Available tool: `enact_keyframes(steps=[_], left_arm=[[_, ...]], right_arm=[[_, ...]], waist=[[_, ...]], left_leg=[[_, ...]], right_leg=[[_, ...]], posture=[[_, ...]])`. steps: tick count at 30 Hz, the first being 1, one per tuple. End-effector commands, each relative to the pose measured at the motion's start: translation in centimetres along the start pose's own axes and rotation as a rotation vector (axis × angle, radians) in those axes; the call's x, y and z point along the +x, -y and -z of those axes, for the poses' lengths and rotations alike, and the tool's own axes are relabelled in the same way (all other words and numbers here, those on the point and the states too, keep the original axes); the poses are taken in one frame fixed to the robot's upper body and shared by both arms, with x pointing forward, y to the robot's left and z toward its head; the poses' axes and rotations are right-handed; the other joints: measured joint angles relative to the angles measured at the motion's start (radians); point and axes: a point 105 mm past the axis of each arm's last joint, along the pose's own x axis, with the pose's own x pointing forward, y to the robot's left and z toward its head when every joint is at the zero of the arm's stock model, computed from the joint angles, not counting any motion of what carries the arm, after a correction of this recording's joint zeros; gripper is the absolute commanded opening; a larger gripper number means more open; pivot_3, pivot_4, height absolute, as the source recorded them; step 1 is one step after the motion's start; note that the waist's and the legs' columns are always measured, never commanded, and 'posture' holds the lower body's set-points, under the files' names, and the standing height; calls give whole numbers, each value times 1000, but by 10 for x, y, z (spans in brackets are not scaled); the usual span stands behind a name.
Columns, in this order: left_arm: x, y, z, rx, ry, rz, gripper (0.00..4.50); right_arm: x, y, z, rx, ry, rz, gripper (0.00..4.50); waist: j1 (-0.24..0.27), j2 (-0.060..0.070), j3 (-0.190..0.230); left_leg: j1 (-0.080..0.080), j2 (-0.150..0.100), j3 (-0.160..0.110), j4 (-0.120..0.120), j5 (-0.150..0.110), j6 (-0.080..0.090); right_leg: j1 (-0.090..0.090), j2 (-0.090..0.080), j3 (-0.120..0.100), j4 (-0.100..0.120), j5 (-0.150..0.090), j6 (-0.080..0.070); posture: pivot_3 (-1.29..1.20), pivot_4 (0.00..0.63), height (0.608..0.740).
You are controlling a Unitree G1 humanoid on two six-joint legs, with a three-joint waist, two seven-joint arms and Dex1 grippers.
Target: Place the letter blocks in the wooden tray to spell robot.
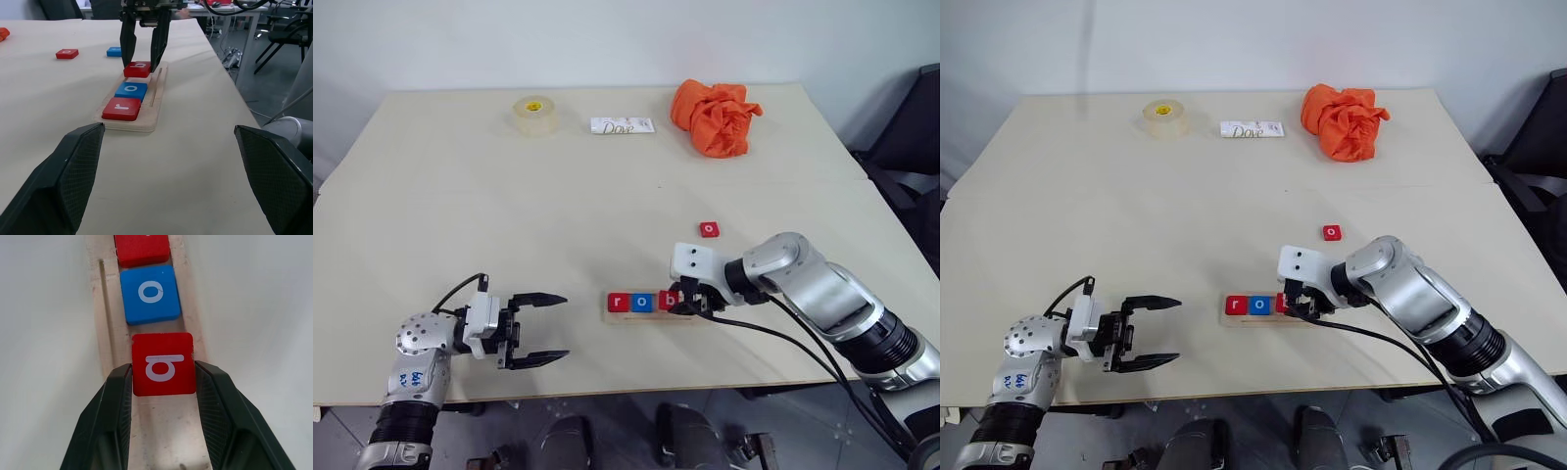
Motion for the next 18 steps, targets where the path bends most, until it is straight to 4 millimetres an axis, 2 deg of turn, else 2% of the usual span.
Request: enact_keyframes(steps=[1, 18], left_arm=[[-2, 0, -7, 30, 13, -14, 4500], [0, -1, -7, 29, 17, -26, 4500]], right_arm=[[-1, 0, -9, -43, 19, 1, 1466], [9, 0, -17, -66, 30, -4, 1466]], waist=[[0, 0, 0], [0, 0, 0]], left_leg=[[0, 0, 0, 0, 0, 0], [0, 0, 0, 0, 0, 0]], right_leg=[[0, 0, 0, 0, 0, 0], [0, 0, 0, 0, 0, 0]], posture=[[0, 150, 740], [0, 150, 740]])
